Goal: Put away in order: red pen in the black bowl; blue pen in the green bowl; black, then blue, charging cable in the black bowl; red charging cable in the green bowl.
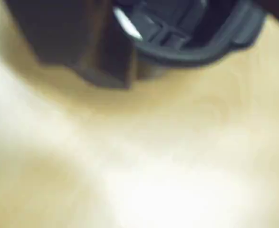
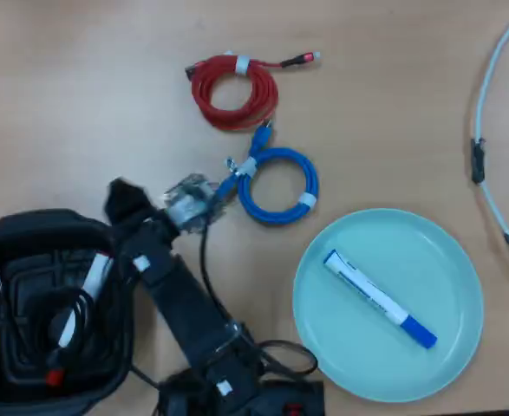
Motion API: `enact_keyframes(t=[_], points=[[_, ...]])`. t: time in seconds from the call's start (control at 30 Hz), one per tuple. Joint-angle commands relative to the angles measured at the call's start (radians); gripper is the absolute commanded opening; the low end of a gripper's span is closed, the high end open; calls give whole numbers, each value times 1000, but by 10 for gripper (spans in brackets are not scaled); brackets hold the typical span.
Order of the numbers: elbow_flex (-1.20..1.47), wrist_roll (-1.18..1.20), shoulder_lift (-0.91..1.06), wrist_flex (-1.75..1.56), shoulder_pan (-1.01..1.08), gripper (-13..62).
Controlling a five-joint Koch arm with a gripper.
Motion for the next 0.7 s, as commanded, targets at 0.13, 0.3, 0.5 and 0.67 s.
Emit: enact_keyframes(t=[0.13,0.3,0.5,0.67], points=[[-38,43,32,-12,334,497],[-20,75,-64,-26,502,503],[60,74,-316,-169,637,503],[57,75,-430,-206,667,497]])
